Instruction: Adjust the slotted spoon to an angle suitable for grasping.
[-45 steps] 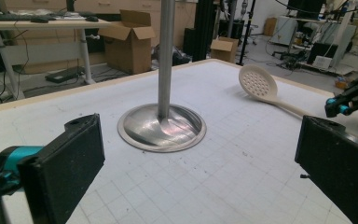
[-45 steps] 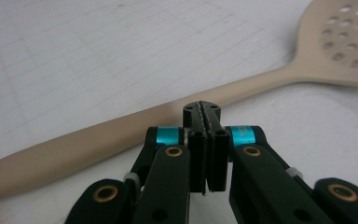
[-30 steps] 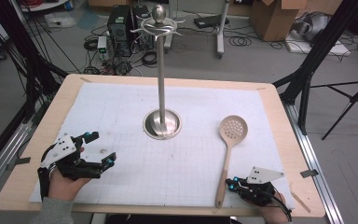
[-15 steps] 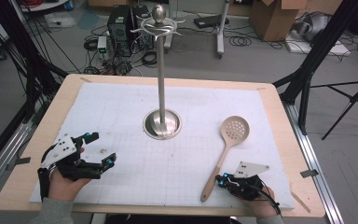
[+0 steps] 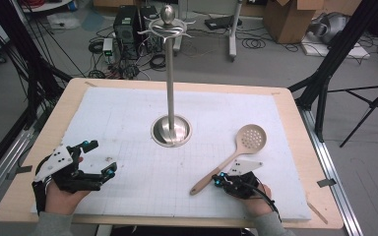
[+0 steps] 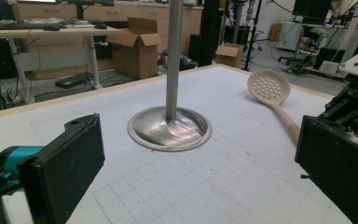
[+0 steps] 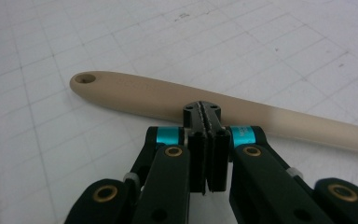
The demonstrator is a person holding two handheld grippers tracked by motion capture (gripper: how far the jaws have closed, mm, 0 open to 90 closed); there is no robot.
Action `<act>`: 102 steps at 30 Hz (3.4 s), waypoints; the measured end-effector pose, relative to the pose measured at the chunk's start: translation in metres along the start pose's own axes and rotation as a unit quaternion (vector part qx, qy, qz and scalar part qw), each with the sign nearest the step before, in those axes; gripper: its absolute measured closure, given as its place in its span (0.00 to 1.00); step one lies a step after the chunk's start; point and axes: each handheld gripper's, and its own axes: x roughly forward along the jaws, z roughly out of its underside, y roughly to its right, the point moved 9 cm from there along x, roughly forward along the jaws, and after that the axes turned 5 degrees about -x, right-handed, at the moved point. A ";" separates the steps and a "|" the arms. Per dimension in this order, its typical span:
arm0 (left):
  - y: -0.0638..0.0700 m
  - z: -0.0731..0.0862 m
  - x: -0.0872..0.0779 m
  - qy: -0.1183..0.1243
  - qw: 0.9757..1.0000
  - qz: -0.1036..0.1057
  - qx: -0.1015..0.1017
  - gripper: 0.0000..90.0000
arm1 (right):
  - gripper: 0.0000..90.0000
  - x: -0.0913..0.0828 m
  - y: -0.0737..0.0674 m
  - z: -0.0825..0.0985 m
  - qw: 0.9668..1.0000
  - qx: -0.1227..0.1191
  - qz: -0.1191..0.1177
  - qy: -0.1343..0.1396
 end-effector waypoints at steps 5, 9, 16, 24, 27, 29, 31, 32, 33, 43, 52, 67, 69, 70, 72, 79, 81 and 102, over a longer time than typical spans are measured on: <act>0.001 0.001 0.000 -0.003 1.000 0.000 -0.001 0.02 | 0.99 0.005 0.002 -0.004 1.000 0.001 -0.001 0.001; 0.001 0.002 0.000 -0.005 1.000 -0.002 0.000 0.02 | 0.99 0.010 0.004 -0.008 1.000 0.002 0.002 0.000; 0.001 0.001 0.000 -0.003 1.000 -0.003 -0.001 0.02 | 0.99 0.020 0.008 -0.015 1.000 -0.002 0.009 0.001; 0.000 0.002 0.000 -0.006 1.000 -0.004 -0.002 0.02 | 0.99 0.032 0.015 -0.024 1.000 -0.002 0.019 0.000; -0.001 0.003 0.001 -0.006 1.000 -0.003 -0.002 0.02 | 0.99 0.029 0.017 -0.027 1.000 0.002 0.021 0.008; -0.002 0.003 0.001 -0.007 1.000 -0.003 -0.002 0.02 | 0.99 0.026 0.019 -0.029 1.000 0.004 0.024 0.017; -0.002 0.003 0.000 -0.006 1.000 -0.003 -0.003 0.02 | 0.99 0.018 0.025 -0.031 0.999 0.010 0.031 0.024; -0.003 0.003 0.000 -0.007 1.000 -0.004 -0.002 0.02 | 0.99 0.010 0.036 -0.033 0.998 0.016 0.046 0.028; -0.003 0.002 0.000 -0.006 1.000 -0.005 -0.002 0.02 | 0.99 0.010 0.036 -0.033 0.998 0.016 0.046 0.028; -0.003 0.001 -0.001 -0.004 1.000 -0.007 -0.001 0.02 | 0.99 -0.025 0.088 -0.037 0.991 0.063 0.100 0.057; -0.003 0.001 -0.001 -0.004 1.000 -0.006 -0.002 0.02 | 0.99 -0.010 0.109 -0.022 0.991 0.076 0.114 0.012; -0.005 0.001 -0.004 -0.002 1.000 -0.005 -0.008 0.02 | 0.99 0.003 0.128 -0.005 0.985 0.074 0.148 -0.045; -0.005 0.001 -0.003 -0.003 1.000 -0.005 -0.008 0.02 | 0.99 0.003 0.131 -0.001 0.984 0.074 0.155 -0.054; -0.004 0.001 -0.003 -0.002 1.000 -0.004 -0.009 0.02 | 0.99 0.003 0.131 -0.001 0.984 0.074 0.155 -0.054; -0.004 0.002 -0.002 -0.003 1.000 -0.004 -0.007 0.02 | 0.99 0.003 0.133 0.002 0.982 0.076 0.161 -0.064; -0.003 0.003 -0.001 -0.007 1.000 -0.001 -0.010 0.02 | 0.99 0.003 0.129 0.003 0.979 0.066 0.179 -0.077; -0.003 0.003 -0.001 -0.007 1.000 -0.001 -0.009 0.02 | 0.99 0.001 0.127 0.005 0.979 0.068 0.179 -0.076; 0.000 0.004 0.001 -0.009 1.000 0.003 -0.006 0.02 | 0.99 -0.020 0.113 0.022 0.978 0.102 0.174 -0.053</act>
